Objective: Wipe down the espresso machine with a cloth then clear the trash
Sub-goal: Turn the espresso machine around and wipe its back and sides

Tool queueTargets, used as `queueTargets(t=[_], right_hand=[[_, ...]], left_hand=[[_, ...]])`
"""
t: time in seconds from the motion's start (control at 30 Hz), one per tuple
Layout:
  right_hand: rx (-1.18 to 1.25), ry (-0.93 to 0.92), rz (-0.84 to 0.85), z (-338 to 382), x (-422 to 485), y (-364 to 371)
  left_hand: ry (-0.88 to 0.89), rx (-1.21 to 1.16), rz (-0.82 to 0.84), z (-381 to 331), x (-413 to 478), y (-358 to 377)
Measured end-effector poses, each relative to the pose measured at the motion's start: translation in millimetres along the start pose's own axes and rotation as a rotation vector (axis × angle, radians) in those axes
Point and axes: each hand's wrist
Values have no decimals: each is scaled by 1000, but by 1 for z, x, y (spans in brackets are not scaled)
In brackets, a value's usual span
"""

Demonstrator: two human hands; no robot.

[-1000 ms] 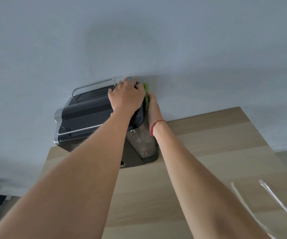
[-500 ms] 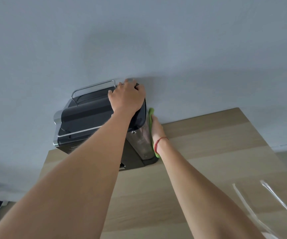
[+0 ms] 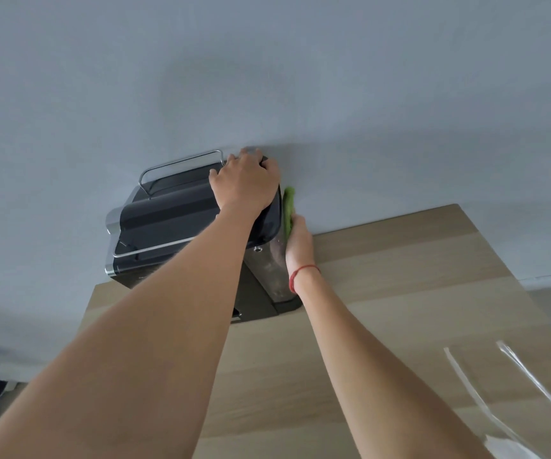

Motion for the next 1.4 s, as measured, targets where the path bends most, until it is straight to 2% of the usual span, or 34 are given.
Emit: queueTargets(t=[0.13, 0.3, 0.37, 0.43, 0.57, 0.7, 0.8, 0.93, 1.0, 1.1, 1.4], right_hand=[[-19, 88, -67, -8, 4, 2], [-104, -271, -1, -20, -6, 21], [-150, -318, -30, -15, -14, 18], [-93, -251, -27, -9, -8, 10], [-33, 30, 29, -7, 10, -12], [-224, 130, 106, -30, 46, -32], [-382, 141, 41, -26, 56, -31], [-315, 216, -50, -56, 128, -50], [-253, 247, -13, -45, 114, -41], [-258, 232, 8, 2, 42, -11], [43, 126, 133, 48, -30, 9]], left_hand=[[-5, -17, -17, 0, -1, 1], [-1, -31, -15, -2, -4, 0], [-5, -33, -13, -3, -6, -1], [-11, -35, -7, -3, -5, -2], [-8, -28, -8, -2, -4, 0], [13, -16, -27, -1, 0, 3], [30, -15, -43, 1, 2, 4], [47, -10, -70, 2, 4, 6], [47, -12, -75, 2, 4, 6], [37, -28, -53, 2, 4, 5], [20, -55, -52, 1, -7, -3]])
Point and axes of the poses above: each hand's wrist, its own x-axis towards the middle knuckle, its own y-axis out of the palm, z = x × y, and after that the axes turned 4 degrees about x, right-handed
